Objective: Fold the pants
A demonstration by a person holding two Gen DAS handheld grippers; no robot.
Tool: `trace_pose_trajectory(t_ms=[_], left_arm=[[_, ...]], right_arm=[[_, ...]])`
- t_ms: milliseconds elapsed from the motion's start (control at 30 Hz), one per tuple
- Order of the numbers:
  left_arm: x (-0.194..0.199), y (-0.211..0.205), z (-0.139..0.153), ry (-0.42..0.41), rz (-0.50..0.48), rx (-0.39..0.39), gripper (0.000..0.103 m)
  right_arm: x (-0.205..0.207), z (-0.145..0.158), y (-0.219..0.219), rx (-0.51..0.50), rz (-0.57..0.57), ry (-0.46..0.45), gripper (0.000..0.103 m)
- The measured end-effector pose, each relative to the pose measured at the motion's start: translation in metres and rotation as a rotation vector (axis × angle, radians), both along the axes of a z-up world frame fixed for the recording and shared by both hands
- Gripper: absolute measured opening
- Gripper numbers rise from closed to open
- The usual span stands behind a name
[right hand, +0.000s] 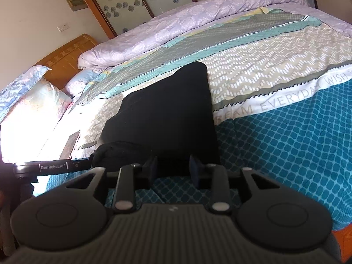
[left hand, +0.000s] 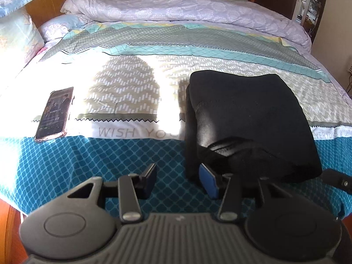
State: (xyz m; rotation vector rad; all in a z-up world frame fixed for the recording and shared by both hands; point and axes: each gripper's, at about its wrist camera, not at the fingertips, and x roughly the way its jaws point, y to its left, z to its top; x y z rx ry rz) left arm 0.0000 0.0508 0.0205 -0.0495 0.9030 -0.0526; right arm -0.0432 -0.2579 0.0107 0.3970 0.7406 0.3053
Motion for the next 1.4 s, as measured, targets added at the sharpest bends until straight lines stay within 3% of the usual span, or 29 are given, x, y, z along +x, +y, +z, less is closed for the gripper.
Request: trace_pose_trajectory(t_ms=[200,700,1067,1100,1200,1400], left_arm=[[-0.017,-0.005,0.005,-0.008,-0.015,0.005,0.051],[-0.050,-0.025,0.010,-0.018,-0.114,-0.040,0.061],[-0.045,-0.025,-0.004,0.049,-0.102,-0.037,0.061],[-0.045,-0.025,-0.005,0.056,-0.100,-0.036,0.063],[-0.044,-0.024,-0.008,0.063,-0.090,-0.032,0.085],[-0.044,-0.027,-0.011,0.068,-0.096,-0.015,0.089]], right_arm=[[-0.007,0.004,-0.002,0.002,-0.014,0.012,0.047],[-0.033,-0.005,0.005,0.009,0.003,0.107,0.050],[-0.032,-0.011,0.009,0.012,-0.020,0.145,0.052],[-0.032,-0.012,0.009,0.011,-0.019,0.147,0.053],[-0.031,-0.013,0.011,0.002,-0.018,0.150,0.054],[-0.029,-0.017,0.013,-0.011,-0.035,0.160,0.063]])
